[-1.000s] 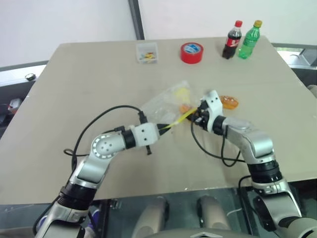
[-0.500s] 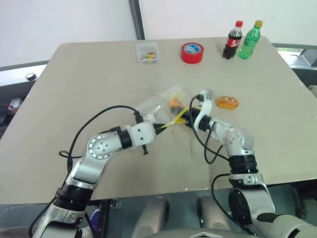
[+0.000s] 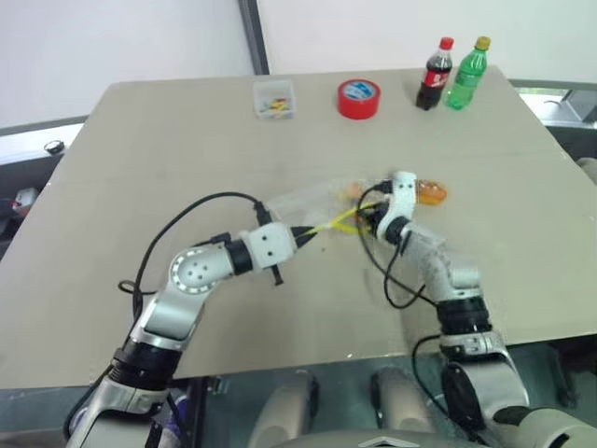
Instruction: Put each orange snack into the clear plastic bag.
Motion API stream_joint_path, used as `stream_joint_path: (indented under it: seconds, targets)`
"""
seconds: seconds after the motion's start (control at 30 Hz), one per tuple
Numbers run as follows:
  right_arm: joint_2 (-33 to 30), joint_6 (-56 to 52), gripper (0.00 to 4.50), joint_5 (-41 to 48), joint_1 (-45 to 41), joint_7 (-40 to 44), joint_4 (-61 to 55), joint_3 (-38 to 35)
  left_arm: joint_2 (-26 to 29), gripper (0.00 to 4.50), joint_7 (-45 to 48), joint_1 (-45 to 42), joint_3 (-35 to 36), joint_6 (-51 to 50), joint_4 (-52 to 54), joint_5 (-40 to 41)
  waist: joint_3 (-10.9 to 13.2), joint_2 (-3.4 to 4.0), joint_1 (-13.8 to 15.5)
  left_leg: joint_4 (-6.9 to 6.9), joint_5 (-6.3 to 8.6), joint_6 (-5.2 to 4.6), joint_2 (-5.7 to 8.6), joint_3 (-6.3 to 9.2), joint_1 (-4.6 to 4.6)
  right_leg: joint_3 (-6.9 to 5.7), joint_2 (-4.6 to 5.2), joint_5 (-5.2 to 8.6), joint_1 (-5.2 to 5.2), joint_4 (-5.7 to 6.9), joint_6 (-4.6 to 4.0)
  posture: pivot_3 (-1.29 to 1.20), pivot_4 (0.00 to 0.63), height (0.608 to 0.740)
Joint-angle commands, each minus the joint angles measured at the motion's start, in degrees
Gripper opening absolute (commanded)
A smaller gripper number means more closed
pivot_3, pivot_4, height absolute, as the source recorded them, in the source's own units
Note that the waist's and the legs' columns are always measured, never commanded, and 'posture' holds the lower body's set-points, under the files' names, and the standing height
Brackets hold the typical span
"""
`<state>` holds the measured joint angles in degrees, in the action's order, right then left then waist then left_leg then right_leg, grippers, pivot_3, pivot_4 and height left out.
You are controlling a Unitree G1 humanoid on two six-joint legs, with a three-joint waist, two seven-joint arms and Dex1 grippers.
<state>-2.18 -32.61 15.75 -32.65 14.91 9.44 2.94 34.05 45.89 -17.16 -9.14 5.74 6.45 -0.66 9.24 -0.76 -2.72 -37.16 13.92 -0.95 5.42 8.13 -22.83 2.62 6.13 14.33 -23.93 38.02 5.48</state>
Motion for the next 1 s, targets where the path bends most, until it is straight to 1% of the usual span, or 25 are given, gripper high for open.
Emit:
stream_joint_path:
  seconds: [0.03,0.07,0.1,0.13,0.17,0.2,0.27,0.33,0.37,0.43,0.5,0.57,0.63,0.67,0.77,0.83,0.9,1.0]
  targets:
    - [-1.53,7.44,1.2,-7.6,-0.82,1.11,-1.85,7.15,-0.38,0.0,-0.59,-1.47,0.2,1.86,0.02,-0.3,0.0,0.0,-0.21,0.0,0.0,0.0,-0.01,0.0,0.01,0.0,0.0,0.0,0.0,0.02,0.0,0.0,0.15,0.74]
    - [-2.03,8.52,1.2,-8.79,-1.12,1.73,-0.95,8.3,-0.44,0.0,-0.63,-1.58,0.18,1.96,-0.13,-0.34,0.0,0.0,-0.27,0.0,0.0,0.0,-0.01,0.01,0.01,-0.01,-0.01,0.0,0.0,0.01,0.0,0.0,0.15,0.74]
    - [-2.47,9.27,1.47,-10.1,-1.4,1.67,0.0,9.06,-0.58,0.0,-0.77,-1.6,0.25,1.94,-0.24,-0.33,0.0,0.0,-0.28,0.0,0.0,0.0,-0.01,0.01,0.01,0.0,-0.01,0.0,0.0,0.01,0.0,0.0,0.15,0.74]
    - [-1.81,8.48,1.81,-9.16,-1.62,1.4,0.46,7.88,-0.81,0.0,-1.13,-1.53,0.45,1.47,-0.35,-0.3,0.0,0.0,-0.28,0.0,0.0,0.01,-0.02,0.01,0.0,0.0,-0.01,0.0,0.0,0.0,0.0,0.0,0.15,0.74]
    - [-1.21,7.88,2.0,-8.4,-1.74,1.19,0.74,6.84,-0.98,0.0,-1.39,-1.47,0.6,1.12,-0.43,-0.29,0.0,-0.01,-0.21,0.0,0.0,0.01,-0.01,0.01,0.01,0.0,-0.01,0.0,0.01,0.0,0.0,0.0,0.15,0.74]
    - [-1.76,7.43,2.55,-9.07,-1.86,0.88,0.09,6.73,-1.05,0.0,-2.13,-1.63,0.86,0.51,-1.01,-0.8,0.0,-0.01,-0.17,-0.01,0.0,0.01,-0.01,0.02,0.01,0.0,-0.01,0.0,0.01,-0.01,0.0,0.0,0.15,0.74]
    - [-2.97,5.71,3.27,-9.35,-1.92,1.04,-2.06,6.21,-1.51,0.0,-3.73,-2.14,1.56,-0.77,-2.12,-1.1,0.0,0.0,0.15,-0.01,0.0,0.01,-0.01,0.02,0.0,0.0,-0.01,0.0,0.01,-0.01,0.0,0.0,0.15,0.74]
    - [-4.65,3.75,4.32,-7.96,-1.68,3.46,-5.2,5.77,-2.12,0.0,-5.79,-2.81,2.16,-2.01,-2.98,-1.64,0.0,0.0,0.32,-0.01,0.0,0.01,-0.01,0.03,0.0,-0.01,-0.01,0.0,0.01,-0.01,0.0,0.0,0.15,0.74]
    - [-5.53,2.58,4.45,-7.06,-1.48,4.51,-7.11,5.38,-2.24,0.0,-6.53,-3.13,2.23,-2.51,-3.36,-2.12,0.0,0.0,0.33,-0.01,0.0,0.01,0.0,0.05,-0.01,-0.02,-0.01,0.0,0.01,-0.01,0.0,0.0,0.15,0.74]
    - [-8.55,-2.37,4.45,-4.56,-1.05,8.15,-12.46,5.06,-2.74,0.0,-8.49,-3.79,2.72,-4.26,-4.32,-2.84,0.0,0.0,0.38,-0.01,0.0,0.01,0.0,0.05,-0.02,-0.02,-0.01,0.0,0.01,-0.02,0.0,0.0,0.15,0.74]
    - [-10.26,-8.89,4.45,-0.76,-0.75,10.29,-17.12,3.56,-2.91,0.0,-9.8,-4.14,2.97,-5.01,-4.87,-3.49,0.0,-0.01,0.32,-0.02,0.0,0.0,0.01,0.07,-0.05,-0.04,-0.01,0.0,0.02,-0.03,0.0,0.0,0.15,0.74]
    - [-13.54,-9.78,4.45,1.79,0.36,14.67,-22.42,3.51,-3.1,0.0,-10.94,-4.57,3.33,-5.63,-5.44,-3.94,0.0,-0.01,0.24,-0.02,0.0,0.0,0.01,0.07,-0.04,-0.03,-0.01,0.0,0.02,-0.03,0.0,0.0,0.15,0.74]
    - [-18.76,-6.35,4.45,2.02,1.83,19.97,-25.27,3.31,-3.07,0.0,-11.63,-4.97,3.55,-5.79,-5.91,-4.26,0.01,0.0,0.49,-0.01,0.01,-0.01,0.0,0.08,-0.05,-0.05,-0.01,0.0,0.01,-0.03,0.0,0.0,0.15,0.74]
    - [-21.63,-4.11,4.45,0.77,2.4,21.37,-24.98,3.05,-2.98,0.0,-11.68,-4.96,3.6,-5.74,-5.89,-4.3,0.01,0.0,0.59,-0.01,0.01,-0.01,0.0,0.11,-0.06,-0.09,-0.01,0.0,0.04,-0.07,0.0,0.0,0.15,0.74]
    - [-26.57,0.77,4.45,-2.43,2.02,21.82,-20.98,1.87,-2.76,0.0,-11.78,-4.85,3.59,-5.67,-5.85,-4.17,0.01,-0.01,0.75,-0.07,0.02,-0.03,0.12,0.1,-0.06,-0.1,0.09,0.0,0.12,-0.12,0.01,0.0,0.15,0.74]
    - [-31.68,7.85,4.45,-9.32,0.52,20.75,-14.59,3.69,-2.57,0.0,-11.68,-4.71,3.56,-5.55,-5.84,-4.02,0.01,-0.01,0.75,-0.1,0.02,-0.03,0.13,0.09,-0.05,-0.1,0.1,0.0,0.14,-0.11,0.02,0.0,0.15,0.74]
    - [-35.27,13.37,4.45,-13.71,-1.23,21.78,-7.71,5.45,-2.51,0.0,-11.59,-4.63,3.52,-5.53,-5.83,-3.99,0.01,-0.01,0.65,-0.09,0.01,-0.02,0.12,0.07,-0.01,-0.1,0.09,0.0,0.13,-0.08,0.02,0.0,0.15,0.74]
    - [-36.49,20.24,4.45,-15.79,-5.15,24.99,4.94,6.76,-2.56,0.0,-11.32,-4.61,3.21,-5.48,-5.85,-3.99,0.02,-0.02,0.28,-0.04,0.01,-0.01,0.08,0.05,0.0,-0.1,0.06,0.0,0.12,-0.08,0.01,0.0,0.15,0.74]
